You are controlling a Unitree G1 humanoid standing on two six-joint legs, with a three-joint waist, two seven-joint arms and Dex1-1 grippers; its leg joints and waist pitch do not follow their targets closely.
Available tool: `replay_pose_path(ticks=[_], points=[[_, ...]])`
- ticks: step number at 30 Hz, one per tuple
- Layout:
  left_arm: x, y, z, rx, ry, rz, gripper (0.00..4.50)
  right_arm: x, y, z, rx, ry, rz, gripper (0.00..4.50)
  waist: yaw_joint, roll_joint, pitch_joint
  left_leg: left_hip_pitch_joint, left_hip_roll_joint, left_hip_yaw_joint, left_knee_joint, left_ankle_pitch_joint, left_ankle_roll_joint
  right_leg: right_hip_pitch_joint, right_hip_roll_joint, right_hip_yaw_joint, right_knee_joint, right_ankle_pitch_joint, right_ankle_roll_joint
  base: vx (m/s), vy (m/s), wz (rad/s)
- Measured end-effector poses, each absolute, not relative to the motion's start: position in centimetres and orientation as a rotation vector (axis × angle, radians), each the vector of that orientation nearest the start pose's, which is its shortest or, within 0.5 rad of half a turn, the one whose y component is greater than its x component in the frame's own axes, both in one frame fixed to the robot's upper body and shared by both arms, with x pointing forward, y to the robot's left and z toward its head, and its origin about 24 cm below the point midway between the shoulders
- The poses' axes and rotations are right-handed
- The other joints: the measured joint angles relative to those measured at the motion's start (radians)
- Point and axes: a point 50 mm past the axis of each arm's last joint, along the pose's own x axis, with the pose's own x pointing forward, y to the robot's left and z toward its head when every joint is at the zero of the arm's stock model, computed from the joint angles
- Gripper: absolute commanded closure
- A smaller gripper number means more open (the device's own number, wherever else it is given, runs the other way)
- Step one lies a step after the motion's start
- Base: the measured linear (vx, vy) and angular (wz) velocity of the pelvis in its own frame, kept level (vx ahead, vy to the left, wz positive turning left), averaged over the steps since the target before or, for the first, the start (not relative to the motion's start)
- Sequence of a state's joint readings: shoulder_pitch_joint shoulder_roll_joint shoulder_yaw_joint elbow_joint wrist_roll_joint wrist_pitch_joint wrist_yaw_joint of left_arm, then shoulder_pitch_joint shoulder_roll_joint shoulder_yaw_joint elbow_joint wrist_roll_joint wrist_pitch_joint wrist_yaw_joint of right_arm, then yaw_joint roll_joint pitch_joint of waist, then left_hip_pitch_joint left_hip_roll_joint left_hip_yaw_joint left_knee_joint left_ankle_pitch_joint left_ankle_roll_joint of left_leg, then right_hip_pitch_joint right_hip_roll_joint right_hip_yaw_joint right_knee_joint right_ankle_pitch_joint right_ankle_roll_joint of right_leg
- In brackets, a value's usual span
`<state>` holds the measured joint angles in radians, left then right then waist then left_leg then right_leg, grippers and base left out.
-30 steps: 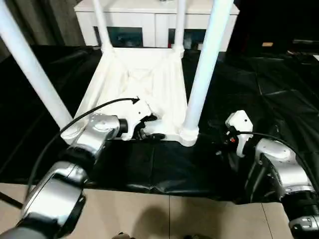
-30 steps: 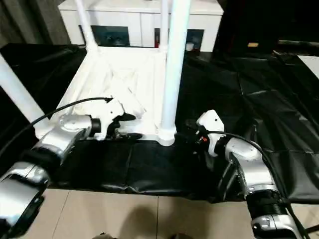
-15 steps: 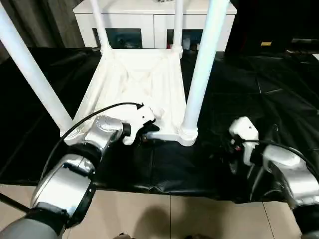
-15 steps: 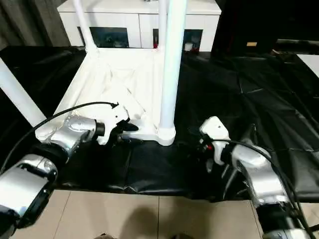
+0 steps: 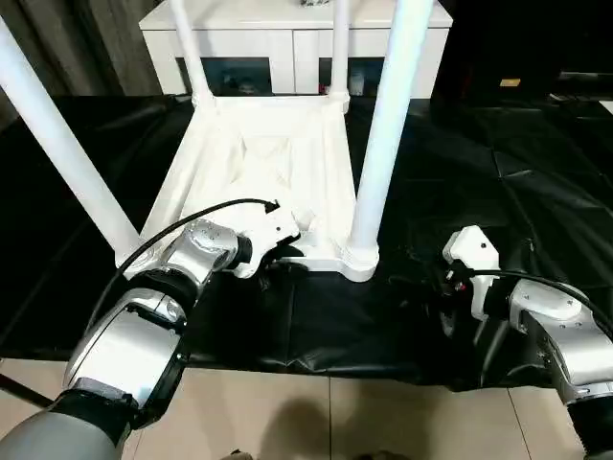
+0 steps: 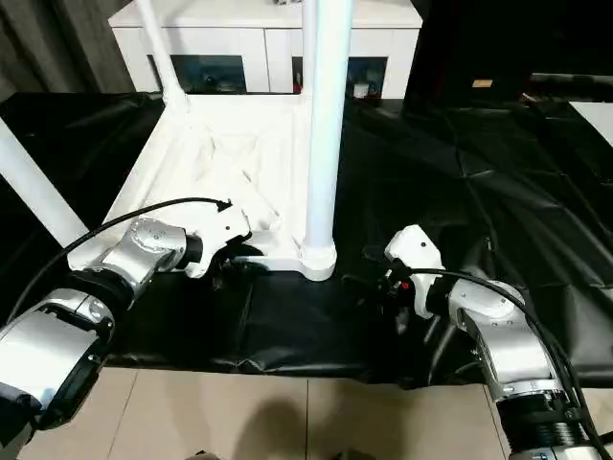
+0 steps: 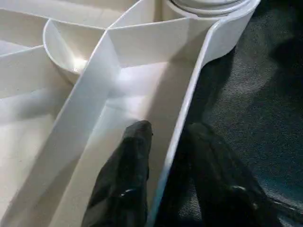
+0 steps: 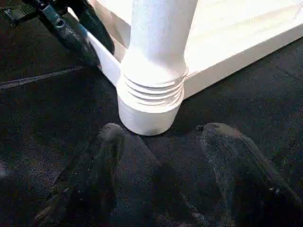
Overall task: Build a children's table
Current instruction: Rotate leg to tighten
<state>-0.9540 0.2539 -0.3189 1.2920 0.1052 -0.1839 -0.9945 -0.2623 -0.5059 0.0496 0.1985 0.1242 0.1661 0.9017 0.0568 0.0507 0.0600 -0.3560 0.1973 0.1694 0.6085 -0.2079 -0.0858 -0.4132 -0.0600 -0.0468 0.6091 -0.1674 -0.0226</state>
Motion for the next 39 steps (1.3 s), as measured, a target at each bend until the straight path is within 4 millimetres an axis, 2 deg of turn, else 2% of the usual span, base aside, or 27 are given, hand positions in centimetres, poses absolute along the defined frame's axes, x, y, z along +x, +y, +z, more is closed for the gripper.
replay_pose_path(ticks=[4,12,16,19,23,26,27,30,31,35,39], points=[[36.1,12.5,5.3,0.531,0.483,-1.167,3.60,28.4,-20.2,6.4,-0.311,0.273,0.865,1.49,-0.003,0.000,-0.001,0.000,0.000,0.000,-0.001,0.000,0.001,0.000,0.000,0.000,-0.002,0.000,0.000,0.000,0.000,0.00],[35.6,12.1,5.4,0.425,0.505,-1.256,4.15,28.4,-19.4,6.7,-0.276,0.236,0.881,1.49,-0.011,0.001,-0.001,-0.001,0.000,0.000,-0.004,0.000,0.004,-0.001,0.000,0.000,-0.004,0.000,0.000,0.000,0.000,0.00],[34.7,11.9,4.7,0.397,0.441,-1.274,4.47,28.4,-18.9,7.0,-0.259,0.217,0.897,1.49,-0.011,0.010,-0.007,0.000,0.000,0.001,-0.005,0.001,0.005,0.000,0.000,0.000,-0.006,0.000,0.000,0.000,0.000,0.00],[33.5,12.0,3.7,0.399,0.388,-1.260,4.47,27.8,-18.8,6.1,-0.256,0.247,0.917,1.49,-0.016,0.022,-0.016,0.006,0.000,0.002,-0.007,0.000,0.009,0.006,0.000,0.000,-0.010,-0.002,0.002,0.000,0.000,0.00],[32.0,11.9,3.2,0.377,0.340,-1.235,4.47,27.6,-18.6,5.8,-0.253,0.257,0.923,1.49,-0.025,0.027,-0.020,0.007,0.000,0.003,-0.008,-0.001,0.010,0.007,0.000,0.001,-0.010,-0.003,0.005,0.000,0.000,0.00],[31.1,11.9,3.1,0.372,0.327,-1.215,4.47,27.6,-18.7,5.9,-0.253,0.256,0.918,1.49,-0.028,0.027,-0.021,0.008,0.000,0.002,-0.008,-0.003,0.005,0.006,0.000,0.001,-0.009,-0.005,0.008,0.000,0.000,0.00],[30.8,11.9,3.1,0.369,0.328,-1.212,4.49,27.6,-18.8,5.9,-0.254,0.257,0.916,1.32,-0.028,0.026,-0.020,0.008,0.000,0.002,-0.008,-0.003,0.005,0.006,0.000,0.001,-0.009,-0.006,0.010,0.000,0.000,0.00],[30.2,11.7,3.2,0.359,0.338,-1.204,4.50,27.6,-18.8,5.9,-0.249,0.255,0.920,1.19,-0.028,0.024,-0.020,0.007,0.000,0.002,-0.009,-0.003,0.005,0.006,0.000,0.001,-0.009,-0.007,0.012,0.000,0.000,0.00],[30.1,11.6,3.3,0.357,0.342,-1.203,4.50,27.6,-18.8,5.9,-0.247,0.255,0.926,0.98,-0.028,0.023,-0.019,0.007,0.000,0.002,-0.009,-0.003,0.005,0.006,0.000,0.001,-0.009,-0.007,0.012,0.000,0.000,0.00],[29.7,11.5,3.7,0.364,0.353,-1.201,4.50,27.8,-18.9,5.8,-0.244,0.263,0.931,0.88,-0.029,0.020,-0.019,0.007,0.000,0.002,-0.010,-0.003,0.005,0.006,0.000,0.001,-0.009,-0.007,0.012,0.000,0.000,0.00],[29.5,11.5,4.0,0.364,0.372,-1.197,4.50,28.4,-18.6,5.8,-0.236,0.258,0.935,0.88,-0.030,0.012,-0.018,0.006,0.000,0.003,-0.010,-0.003,0.009,0.005,0.000,0.001,-0.009,-0.006,0.010,0.000,0.000,0.00]])
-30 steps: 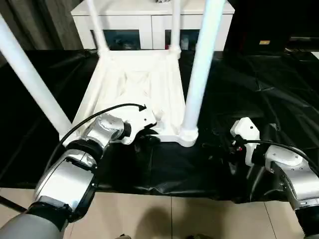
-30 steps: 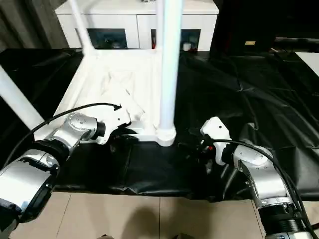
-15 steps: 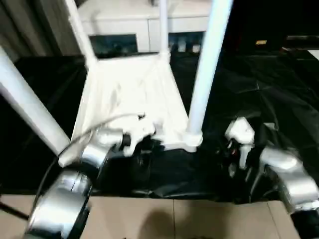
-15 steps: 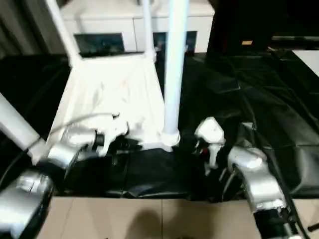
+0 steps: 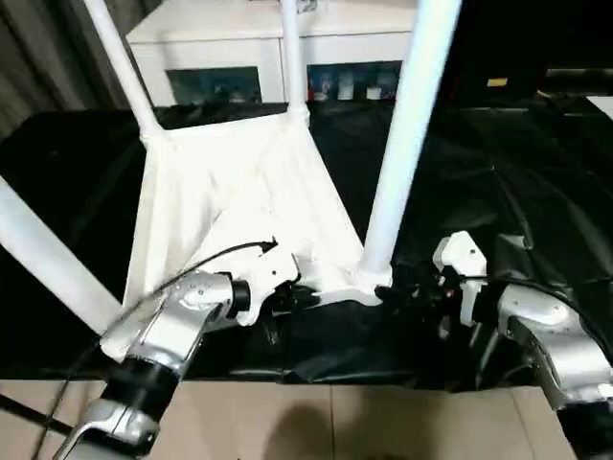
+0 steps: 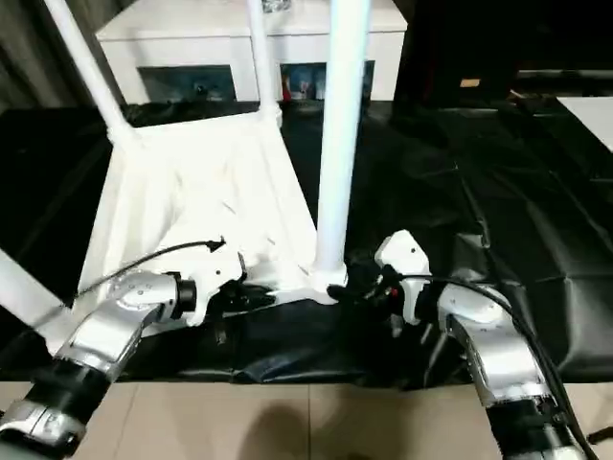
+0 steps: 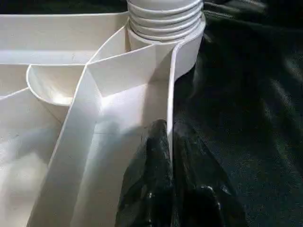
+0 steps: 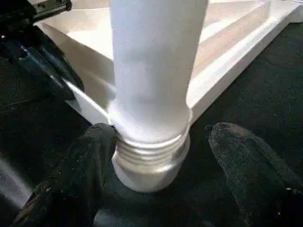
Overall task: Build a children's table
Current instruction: Rotate leg to tighten
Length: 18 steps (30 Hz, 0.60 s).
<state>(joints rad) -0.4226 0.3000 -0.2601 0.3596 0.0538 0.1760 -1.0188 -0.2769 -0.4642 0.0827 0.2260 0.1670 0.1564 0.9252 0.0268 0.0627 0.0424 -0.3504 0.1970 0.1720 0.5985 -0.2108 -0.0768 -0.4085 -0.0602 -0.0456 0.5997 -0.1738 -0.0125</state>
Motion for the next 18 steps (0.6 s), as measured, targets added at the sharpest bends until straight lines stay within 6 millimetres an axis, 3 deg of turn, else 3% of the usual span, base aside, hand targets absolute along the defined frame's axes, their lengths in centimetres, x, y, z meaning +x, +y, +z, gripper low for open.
replay_pose_path(ticks=[3,7,18], points=[[29.7,11.0,4.1,0.350,0.374,-1.199,4.50,29.1,-18.0,5.6,-0.215,0.249,0.932,0.88,0.000,-0.002,0.000,-0.001,0.000,0.000,0.000,0.000,0.001,-0.001,0.000,0.000,0.000,0.000,0.000,0.000,0.000,0.00],[30.3,10.3,4.1,0.317,0.376,-1.189,3.85,29.7,-17.6,6.2,-0.222,0.214,0.921,0.85,0.008,-0.004,0.001,-0.001,-0.001,0.000,0.000,0.000,0.001,0.000,-0.001,0.000,0.000,0.000,0.000,0.000,0.000,0.00],[31.0,10.0,4.1,0.356,0.407,-1.227,3.85,30.0,-18.0,5.8,-0.225,0.224,0.914,0.85,0.009,-0.006,0.002,0.000,-0.001,0.000,0.001,-0.002,-0.003,0.001,-0.001,0.000,0.000,0.002,-0.003,0.000,0.000,0.00]])
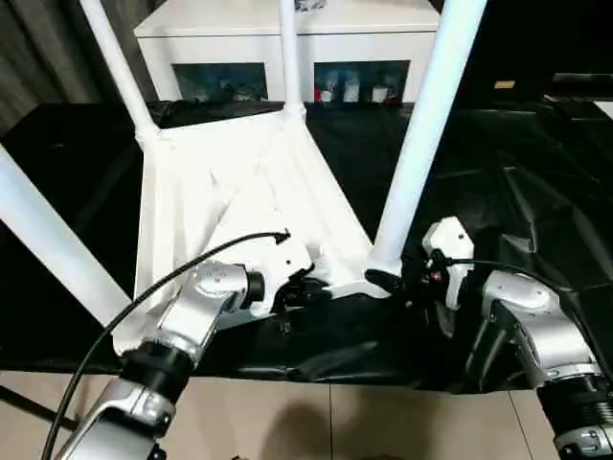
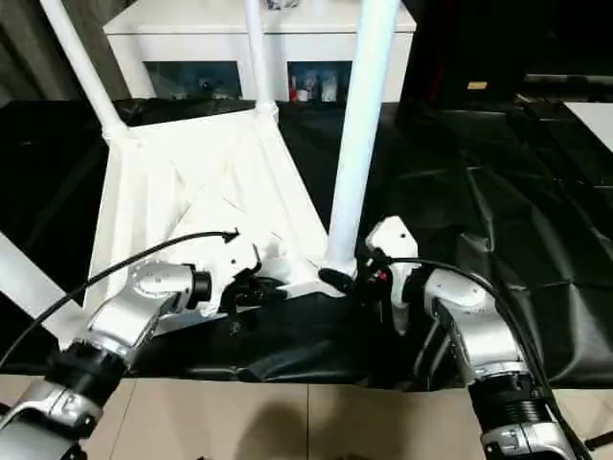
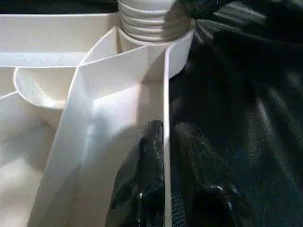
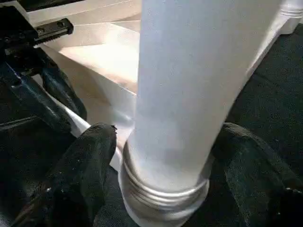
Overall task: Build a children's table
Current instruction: Rotate leg to tighten
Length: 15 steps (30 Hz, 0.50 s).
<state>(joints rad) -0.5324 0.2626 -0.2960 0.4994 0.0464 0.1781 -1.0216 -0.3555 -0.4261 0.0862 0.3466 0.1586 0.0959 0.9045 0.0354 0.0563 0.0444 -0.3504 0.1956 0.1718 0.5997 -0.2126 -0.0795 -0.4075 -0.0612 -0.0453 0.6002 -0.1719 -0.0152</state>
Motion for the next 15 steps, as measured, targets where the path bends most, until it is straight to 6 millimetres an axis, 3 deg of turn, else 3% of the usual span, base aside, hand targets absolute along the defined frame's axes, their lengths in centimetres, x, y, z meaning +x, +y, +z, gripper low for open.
replay_pose_path(ticks=[1,12,15], points=[[31.0,10.0,4.1,0.358,0.409,-1.229,4.14,30.0,-18.2,5.7,-0.223,0.233,0.909,0.85,0.000,0.000,0.000,0.000,0.000,0.000,0.000,0.000,0.000,0.000,0.000,0.000,0.000,0.000,0.000,0.000,0.000,0.00],[31.4,10.2,4.0,0.361,0.417,-1.223,4.50,31.2,-17.8,5.7,-0.200,0.223,0.910,0.85,-0.001,0.001,0.000,0.000,0.000,0.000,0.000,0.000,-0.001,0.001,0.000,0.000,0.000,0.002,-0.002,0.000,0.000,0.00],[31.4,10.1,4.1,0.362,0.415,-1.228,4.50,31.3,-17.6,5.6,-0.187,0.231,0.921,1.23,-0.001,0.000,0.000,0.000,0.000,0.000,0.000,0.000,-0.001,0.001,0.000,0.000,0.000,0.002,-0.002,0.000,0.000,0.00]])
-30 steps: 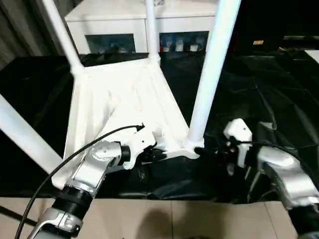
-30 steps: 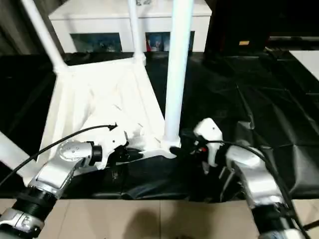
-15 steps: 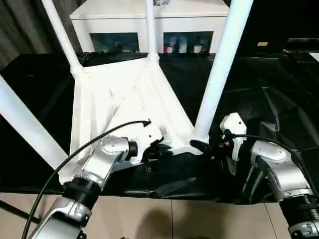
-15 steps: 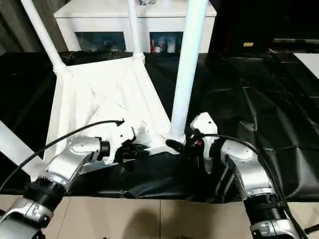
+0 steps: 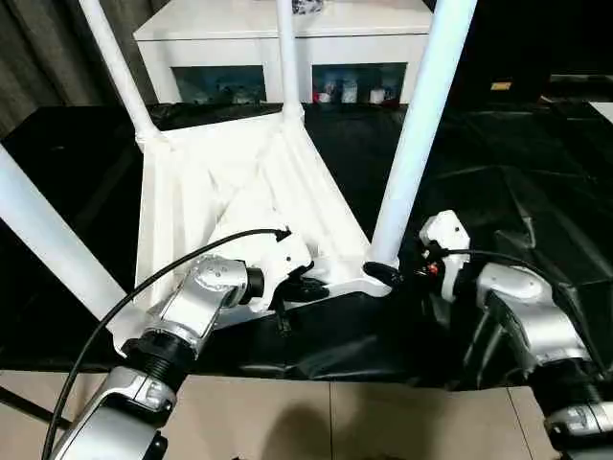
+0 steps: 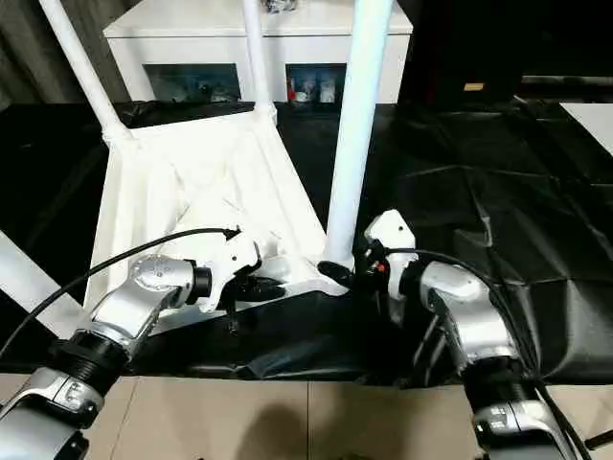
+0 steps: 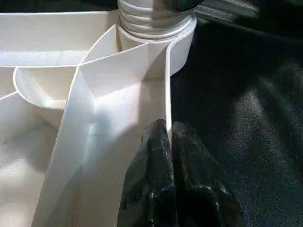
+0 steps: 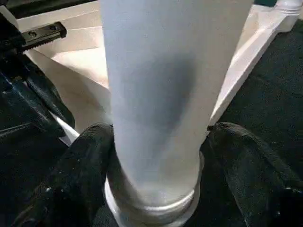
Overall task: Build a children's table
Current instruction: Rotate leg to tighten
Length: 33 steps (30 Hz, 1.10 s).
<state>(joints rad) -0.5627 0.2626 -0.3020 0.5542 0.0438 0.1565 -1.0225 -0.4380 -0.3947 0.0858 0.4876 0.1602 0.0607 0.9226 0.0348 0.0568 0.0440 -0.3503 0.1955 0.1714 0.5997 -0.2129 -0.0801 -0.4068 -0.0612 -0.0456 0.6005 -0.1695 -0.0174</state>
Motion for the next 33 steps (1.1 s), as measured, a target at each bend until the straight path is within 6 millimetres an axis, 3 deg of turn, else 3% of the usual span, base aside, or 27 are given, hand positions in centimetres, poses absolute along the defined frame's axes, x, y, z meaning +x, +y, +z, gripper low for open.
replay_pose_path(ticks=[5,12,13,17,33], points=[[31.5,10.2,4.1,0.364,0.416,-1.227,4.50,31.5,-17.4,5.3,-0.202,0.240,0.953,1.68,-0.001,-0.002,0.000,0.000,0.000,0.000,0.000,0.000,0.000,0.000,0.000,0.000,0.000,0.000,0.001,0.000,0.000,0.00],[31.7,10.2,4.1,0.368,0.418,-1.221,4.50,31.7,-17.3,5.3,-0.229,0.230,0.963,1.68,-0.002,-0.007,0.001,0.001,0.000,0.000,0.000,0.000,0.000,0.000,0.000,0.000,0.000,-0.002,0.004,0.000,0.000,0.00],[31.7,10.3,4.1,0.369,0.418,-1.221,4.50,31.7,-17.3,5.3,-0.226,0.231,0.964,1.38,-0.002,-0.007,0.001,0.001,0.000,0.000,0.000,0.000,0.000,0.000,0.000,0.000,0.000,-0.002,0.004,0.000,0.000,0.00],[31.8,10.3,4.1,0.371,0.416,-1.221,4.50,31.9,-17.3,5.1,-0.214,0.245,0.967,1.05,-0.002,-0.009,0.002,0.001,0.000,0.000,0.000,0.000,0.000,0.000,0.000,0.000,0.000,-0.002,0.004,0.000,0.000,0.00],[31.8,10.3,4.1,0.378,0.413,-1.222,4.50,31.8,-17.2,3.8,-0.213,0.299,0.956,1.05,-0.003,-0.009,0.002,0.001,0.000,0.000,0.000,0.000,0.000,0.000,0.000,0.000,0.000,-0.002,0.004,0.000,0.000,0.00]])
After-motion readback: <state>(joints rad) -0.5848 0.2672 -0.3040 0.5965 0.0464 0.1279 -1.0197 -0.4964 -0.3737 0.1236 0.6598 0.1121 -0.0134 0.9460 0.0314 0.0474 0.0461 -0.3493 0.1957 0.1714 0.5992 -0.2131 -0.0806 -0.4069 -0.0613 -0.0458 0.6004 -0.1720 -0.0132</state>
